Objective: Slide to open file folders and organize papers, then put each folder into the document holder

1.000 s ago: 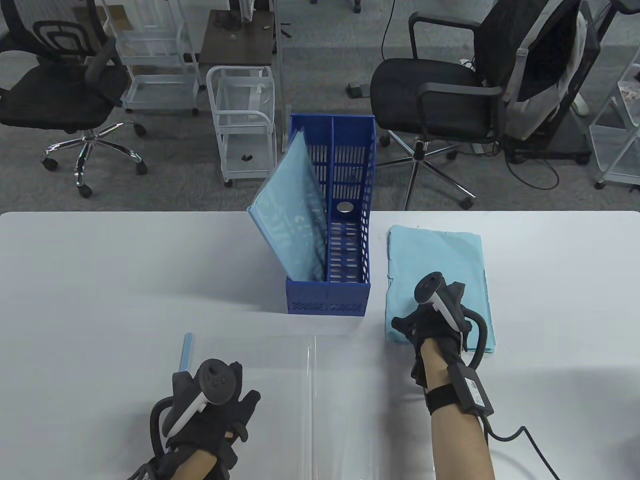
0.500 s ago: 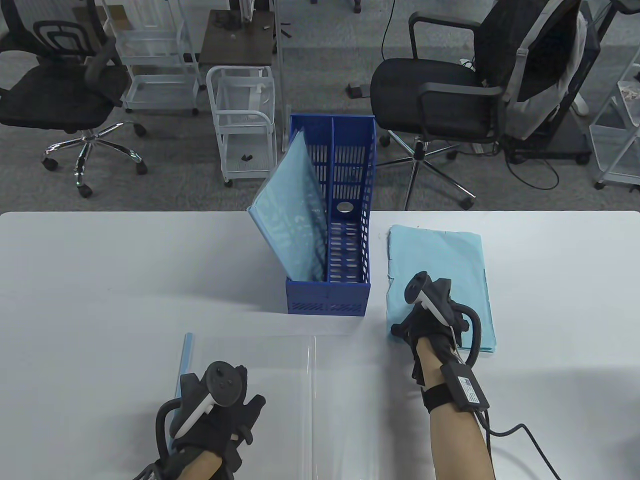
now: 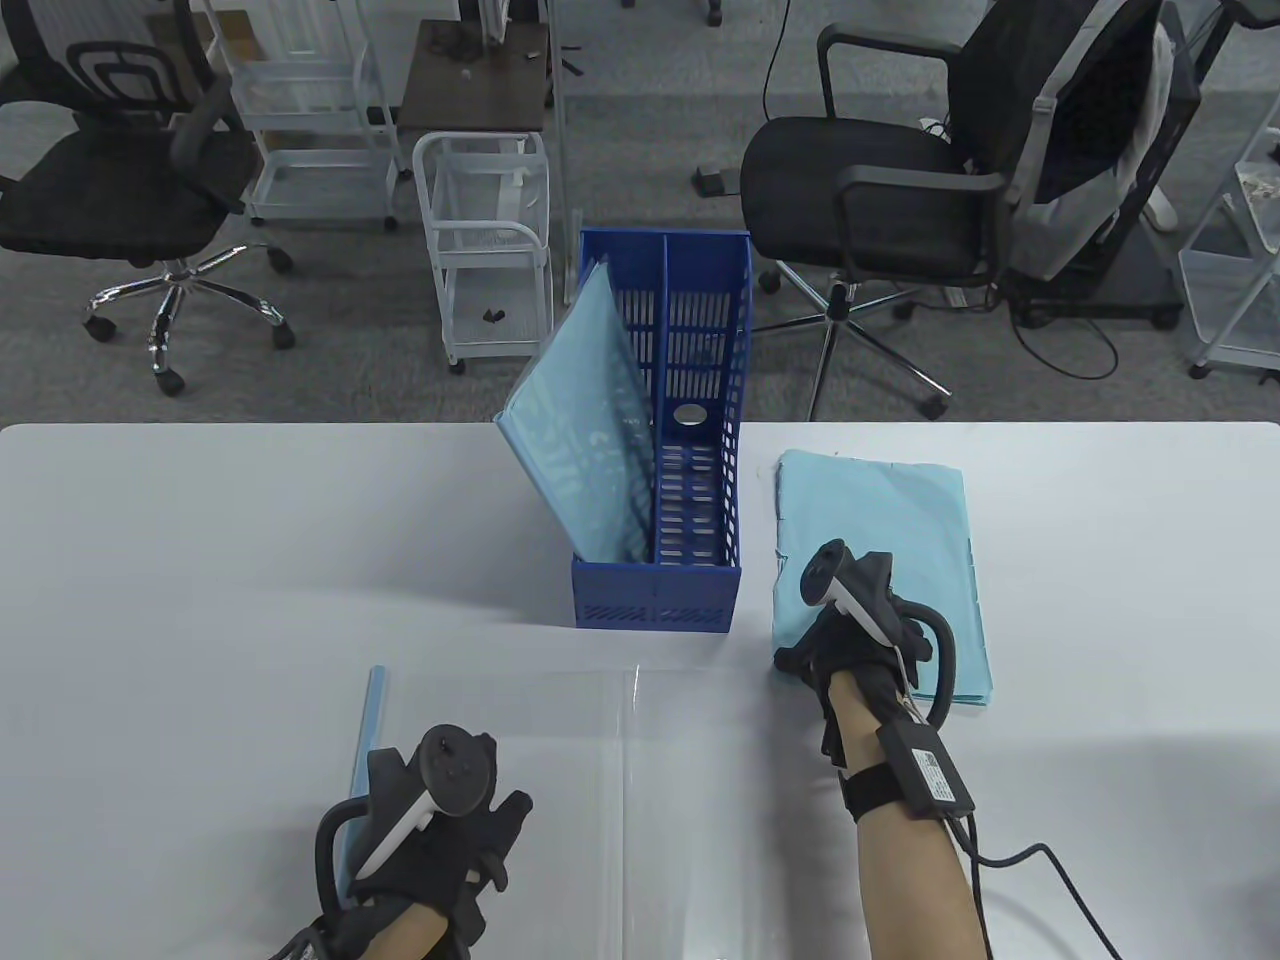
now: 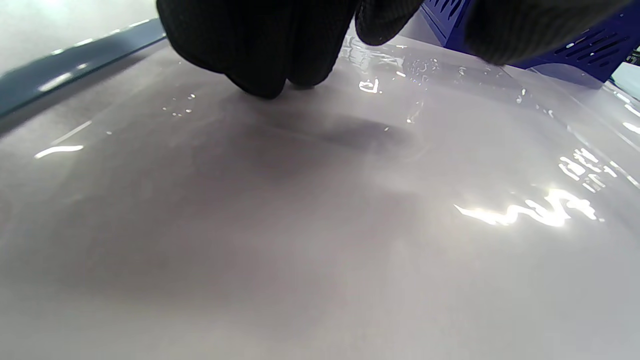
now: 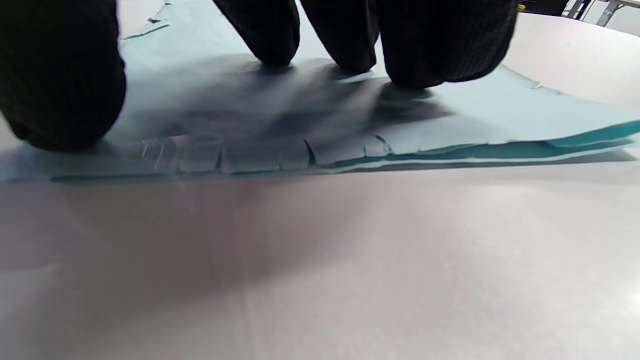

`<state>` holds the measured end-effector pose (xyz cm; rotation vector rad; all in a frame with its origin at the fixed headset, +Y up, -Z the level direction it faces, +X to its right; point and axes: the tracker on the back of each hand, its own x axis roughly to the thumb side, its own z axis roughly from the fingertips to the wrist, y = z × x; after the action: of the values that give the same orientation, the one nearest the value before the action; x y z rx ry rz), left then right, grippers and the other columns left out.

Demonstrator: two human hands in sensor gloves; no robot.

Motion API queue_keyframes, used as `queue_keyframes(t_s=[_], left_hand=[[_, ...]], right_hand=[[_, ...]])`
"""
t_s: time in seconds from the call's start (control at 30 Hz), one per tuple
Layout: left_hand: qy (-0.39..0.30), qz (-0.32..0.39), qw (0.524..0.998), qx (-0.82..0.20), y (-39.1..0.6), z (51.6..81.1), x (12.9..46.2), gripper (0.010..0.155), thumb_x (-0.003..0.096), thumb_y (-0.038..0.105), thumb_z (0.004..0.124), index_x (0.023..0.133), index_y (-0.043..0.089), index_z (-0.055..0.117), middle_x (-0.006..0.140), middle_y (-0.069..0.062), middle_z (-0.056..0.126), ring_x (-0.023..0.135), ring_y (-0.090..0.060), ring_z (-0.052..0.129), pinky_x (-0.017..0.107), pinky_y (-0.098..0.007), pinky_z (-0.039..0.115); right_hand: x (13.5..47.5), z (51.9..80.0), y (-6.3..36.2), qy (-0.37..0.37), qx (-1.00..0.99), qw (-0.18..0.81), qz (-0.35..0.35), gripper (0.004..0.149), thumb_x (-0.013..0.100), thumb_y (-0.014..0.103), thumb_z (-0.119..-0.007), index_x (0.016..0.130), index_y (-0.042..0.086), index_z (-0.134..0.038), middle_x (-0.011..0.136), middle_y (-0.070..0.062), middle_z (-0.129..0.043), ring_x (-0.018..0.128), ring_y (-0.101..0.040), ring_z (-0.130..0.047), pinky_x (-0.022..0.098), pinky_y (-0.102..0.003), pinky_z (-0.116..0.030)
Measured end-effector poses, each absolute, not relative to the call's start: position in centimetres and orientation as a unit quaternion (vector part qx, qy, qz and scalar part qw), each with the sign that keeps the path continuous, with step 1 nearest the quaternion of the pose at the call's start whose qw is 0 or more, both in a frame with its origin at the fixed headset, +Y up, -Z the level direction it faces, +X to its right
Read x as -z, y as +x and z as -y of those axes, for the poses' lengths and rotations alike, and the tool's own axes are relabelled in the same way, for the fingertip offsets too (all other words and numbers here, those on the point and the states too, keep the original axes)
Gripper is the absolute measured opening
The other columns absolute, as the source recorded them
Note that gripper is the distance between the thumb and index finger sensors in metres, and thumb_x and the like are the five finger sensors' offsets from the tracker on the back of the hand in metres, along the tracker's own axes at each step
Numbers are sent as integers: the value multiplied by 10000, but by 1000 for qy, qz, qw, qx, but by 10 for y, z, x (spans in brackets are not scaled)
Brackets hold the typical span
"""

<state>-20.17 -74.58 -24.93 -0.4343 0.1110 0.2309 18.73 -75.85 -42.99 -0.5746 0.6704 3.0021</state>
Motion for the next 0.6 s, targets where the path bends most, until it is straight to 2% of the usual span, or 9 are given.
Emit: queue_keyframes(t_s=[0.27, 0.6], left_hand=[[-210, -54, 970, -108, -200, 746, 249, 756, 453, 653, 739, 1124, 347, 574, 1085, -50, 783, 928, -330, 871, 686, -522, 751], [-208, -53, 971, -109, -201, 747, 250, 752, 452, 646, 746, 1122, 344, 586, 1079, -48, 791, 919, -331, 876, 680, -529, 757]], right_hand=[[430, 758, 187, -192, -960, 7, -206, 974, 315, 692, -887, 1070, 221, -491, 1128, -219, -512, 957, -576, -659, 703, -681, -611], [431, 756, 189, -209, -963, -7, -168, 896, 313, 673, -898, 1046, 270, -578, 1101, -164, -627, 919, -519, -766, 681, -653, -682]])
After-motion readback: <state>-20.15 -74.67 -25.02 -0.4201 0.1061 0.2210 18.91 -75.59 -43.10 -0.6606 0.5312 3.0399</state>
